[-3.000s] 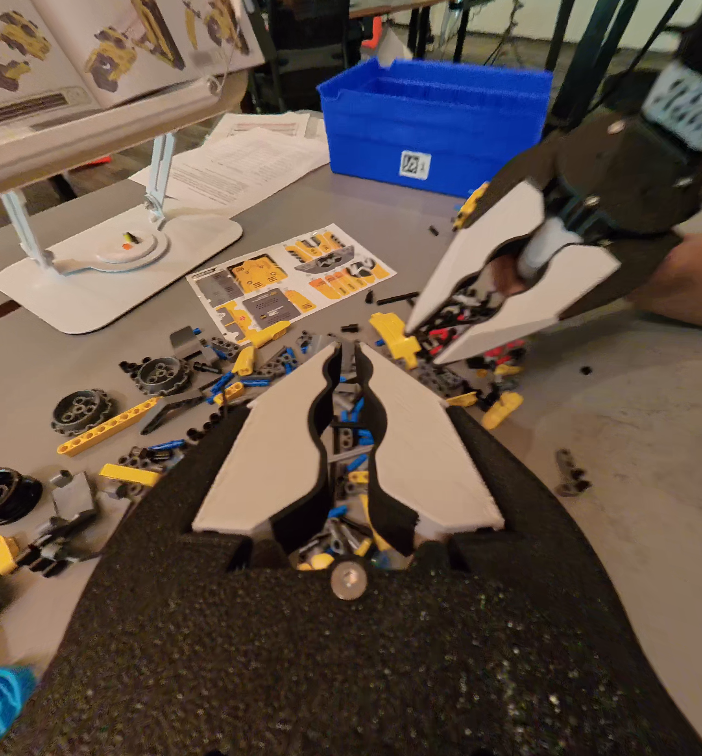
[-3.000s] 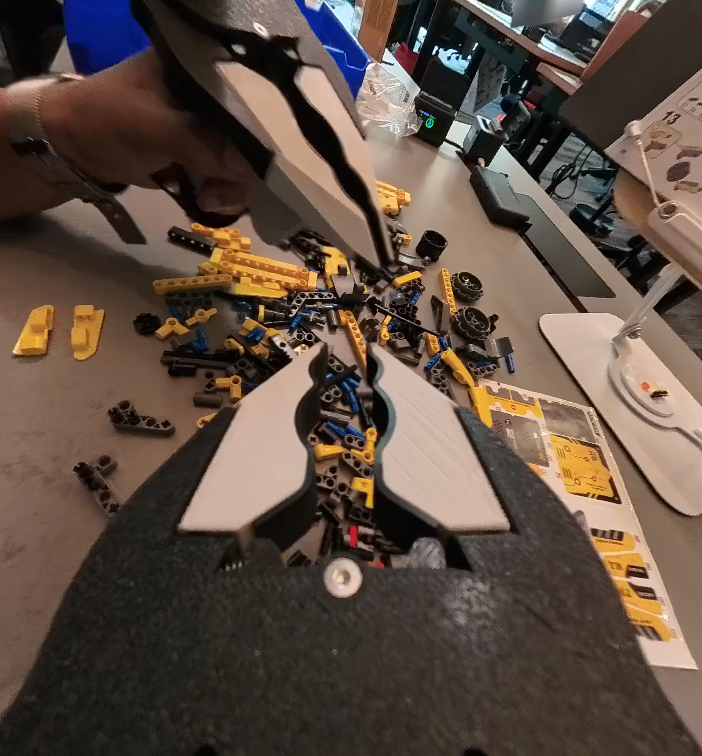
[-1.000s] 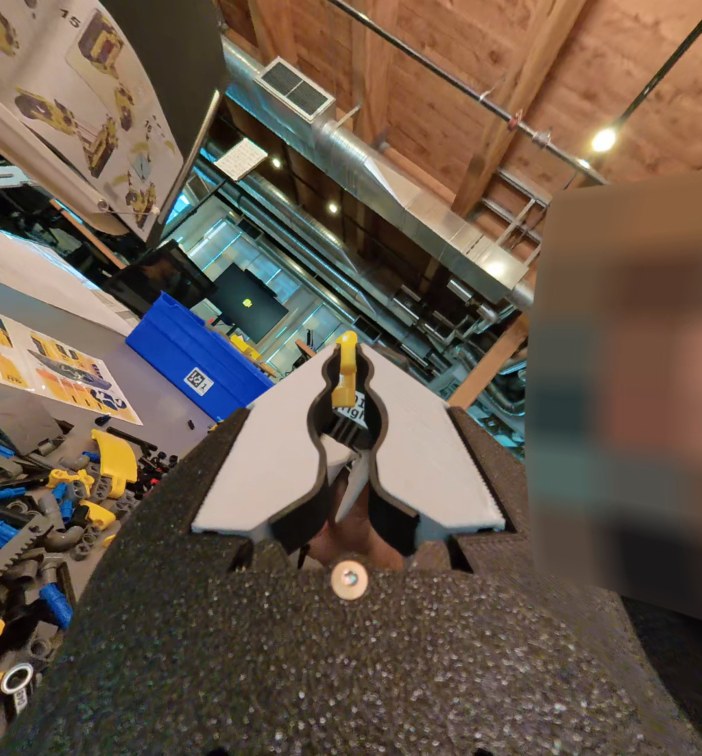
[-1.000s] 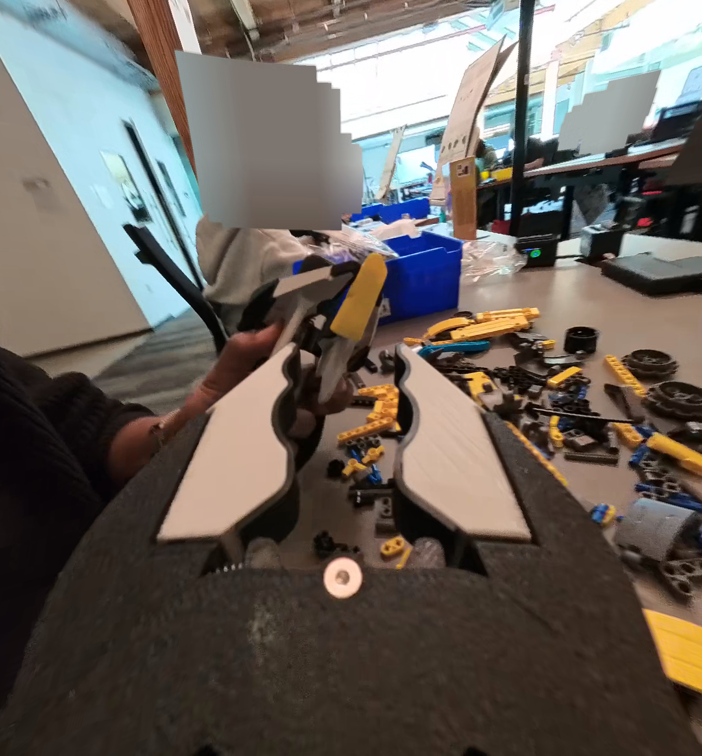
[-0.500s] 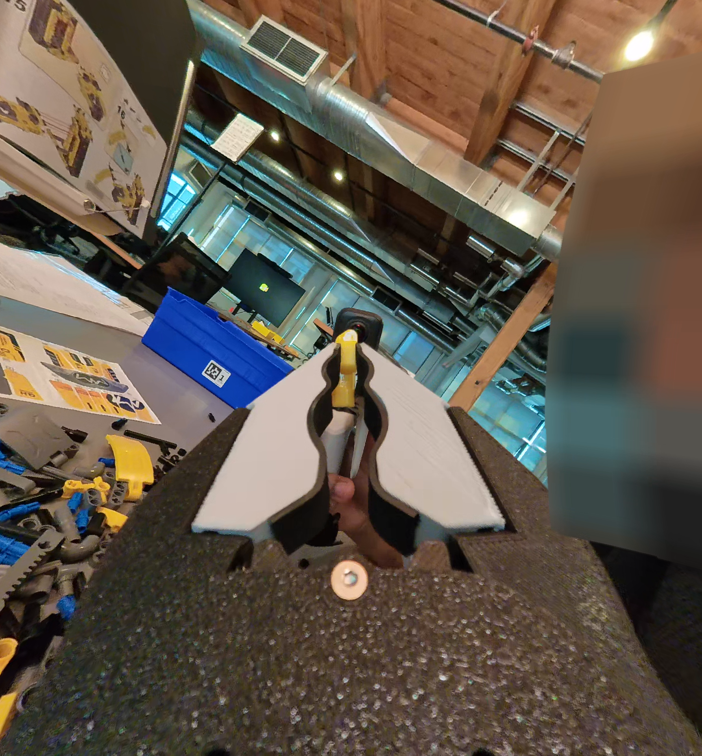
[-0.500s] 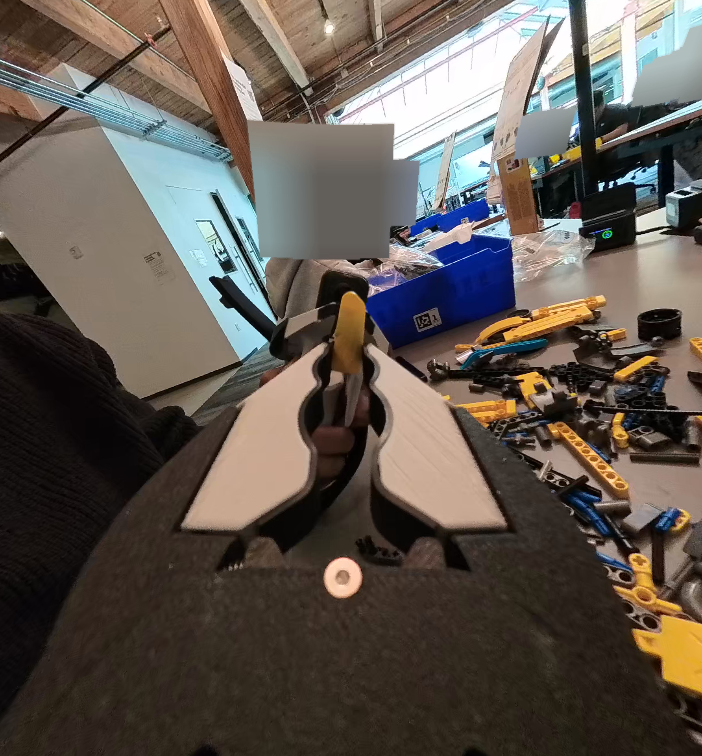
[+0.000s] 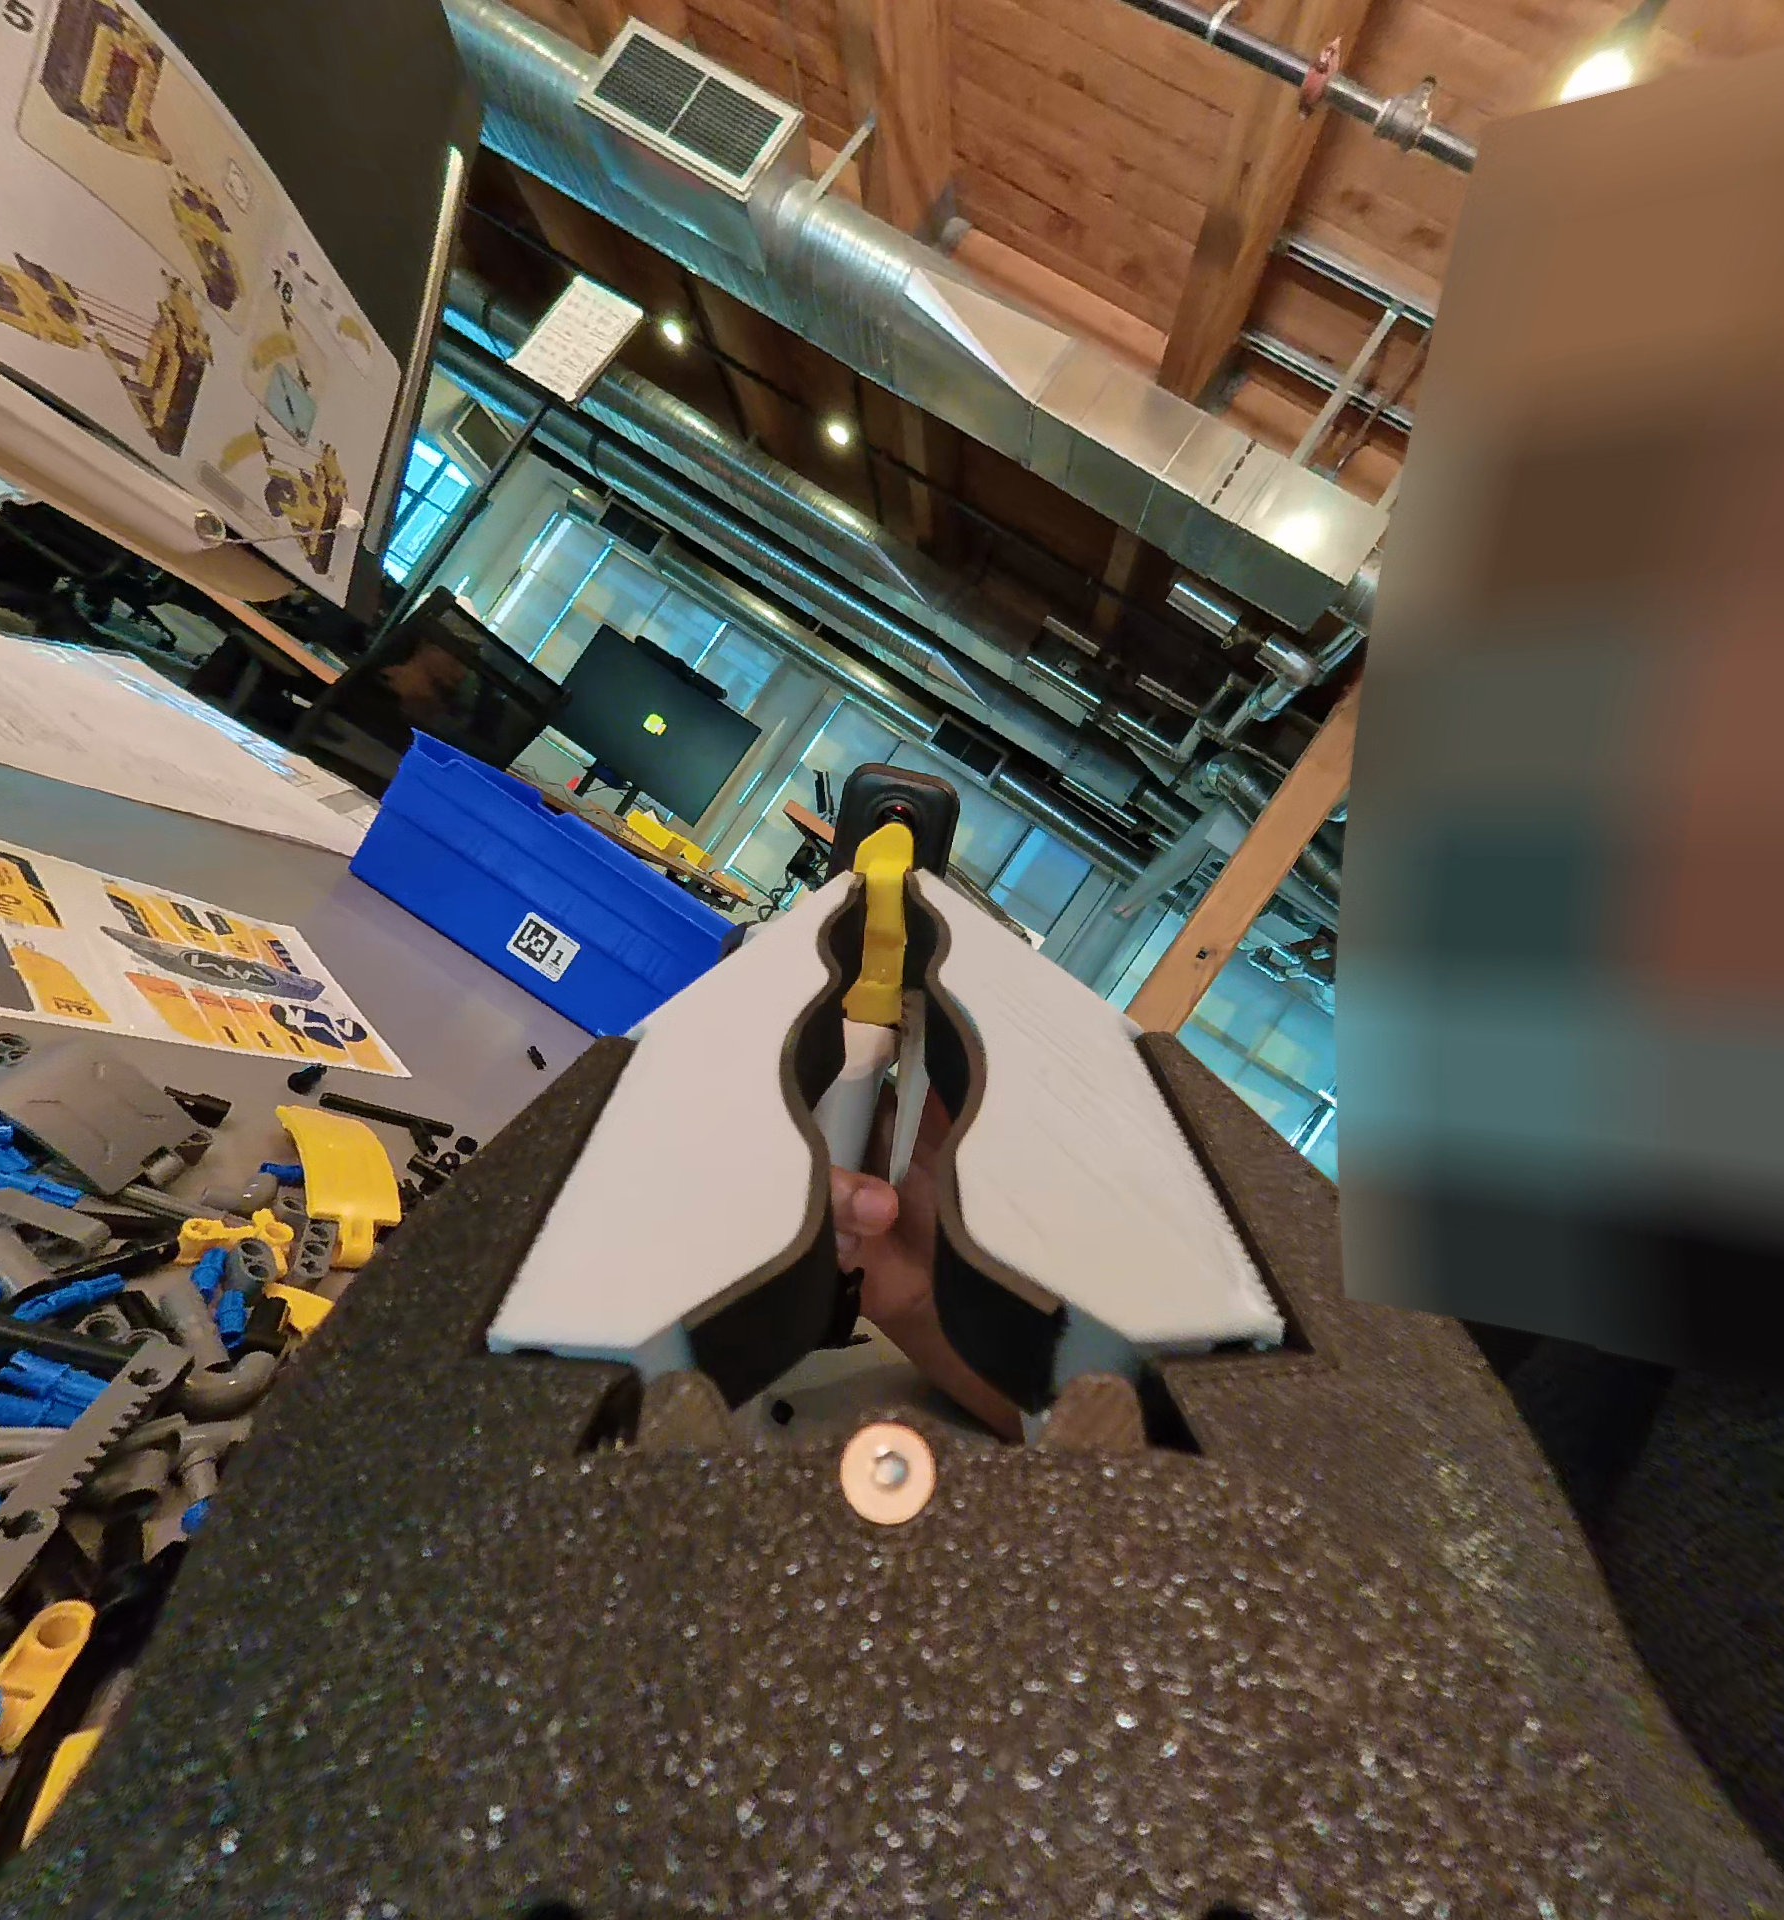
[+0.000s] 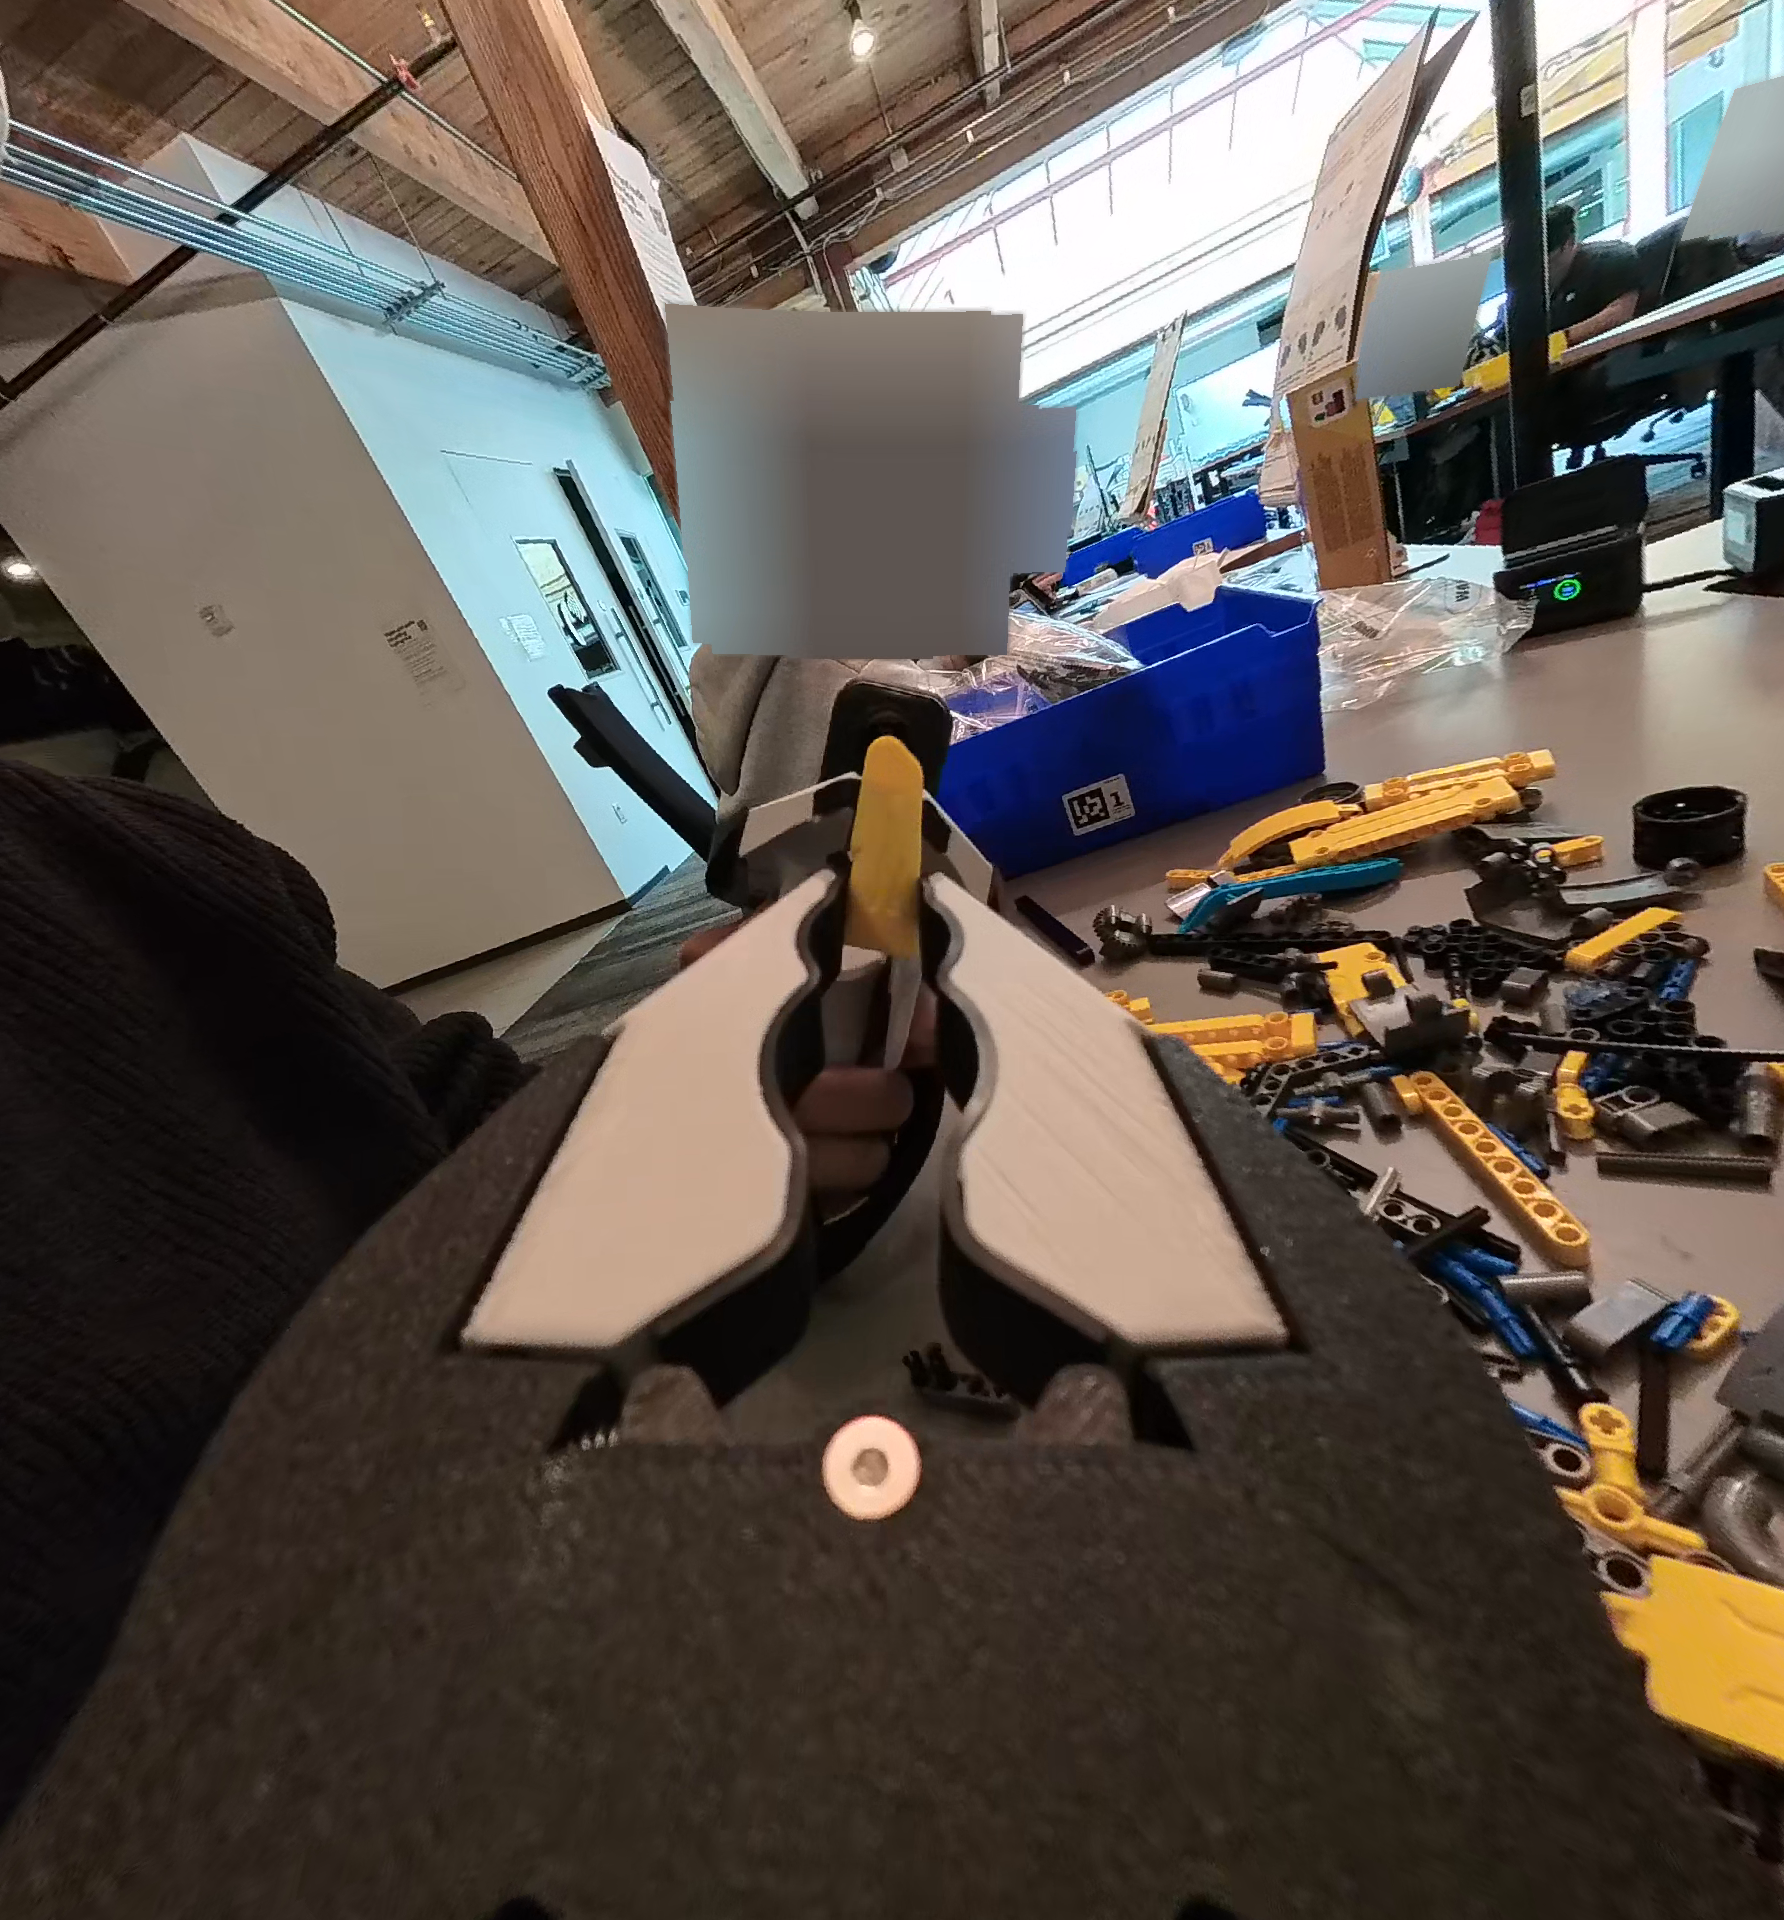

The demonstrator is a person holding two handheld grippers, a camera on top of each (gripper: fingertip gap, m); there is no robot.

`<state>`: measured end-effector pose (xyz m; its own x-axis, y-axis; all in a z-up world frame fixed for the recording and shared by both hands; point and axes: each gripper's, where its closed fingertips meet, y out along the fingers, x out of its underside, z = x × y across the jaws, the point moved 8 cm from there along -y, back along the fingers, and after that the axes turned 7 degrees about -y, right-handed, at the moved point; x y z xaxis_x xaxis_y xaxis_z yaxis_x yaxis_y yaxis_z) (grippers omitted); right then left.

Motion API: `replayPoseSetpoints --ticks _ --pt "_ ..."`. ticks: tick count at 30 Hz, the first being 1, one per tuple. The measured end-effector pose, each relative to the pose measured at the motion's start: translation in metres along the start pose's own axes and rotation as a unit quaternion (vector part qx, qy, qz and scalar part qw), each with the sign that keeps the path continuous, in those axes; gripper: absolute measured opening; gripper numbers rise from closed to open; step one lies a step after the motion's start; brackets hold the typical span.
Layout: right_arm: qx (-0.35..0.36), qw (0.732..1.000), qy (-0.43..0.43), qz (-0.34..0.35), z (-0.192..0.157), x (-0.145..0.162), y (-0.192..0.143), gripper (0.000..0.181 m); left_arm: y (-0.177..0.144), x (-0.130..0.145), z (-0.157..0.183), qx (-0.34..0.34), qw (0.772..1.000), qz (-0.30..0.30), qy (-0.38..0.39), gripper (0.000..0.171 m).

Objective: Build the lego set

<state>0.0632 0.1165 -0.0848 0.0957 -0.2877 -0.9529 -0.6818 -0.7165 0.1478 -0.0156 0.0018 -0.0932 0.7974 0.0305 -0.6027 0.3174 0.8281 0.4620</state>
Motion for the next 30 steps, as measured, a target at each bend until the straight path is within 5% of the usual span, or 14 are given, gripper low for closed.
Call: replayPoseSetpoints --ticks 16,19,23,30 --pt "0.014 0.999 -0.015 0.039 0.0 -0.008 -0.007 0.013 -0.001 -0.001 0.001 0.004 1.0 0.008 -0.01 0.006" --pt "0.021 0.998 -0.017 0.06 0.002 -0.011 -0.011 0.0 -0.004 -0.003 0.0 0.001 1.0 0.019 -0.016 0.006" --pt "0.036 0.997 -0.015 0.06 0.007 -0.013 -0.013 0.025 -0.008 -0.008 -0.002 0.0 0.999 0.032 -0.02 0.006" --pt "0.035 0.999 -0.022 0.032 0.005 -0.004 -0.004 0.038 -0.009 -0.008 0.0 0.003 0.999 0.033 -0.015 0.006"
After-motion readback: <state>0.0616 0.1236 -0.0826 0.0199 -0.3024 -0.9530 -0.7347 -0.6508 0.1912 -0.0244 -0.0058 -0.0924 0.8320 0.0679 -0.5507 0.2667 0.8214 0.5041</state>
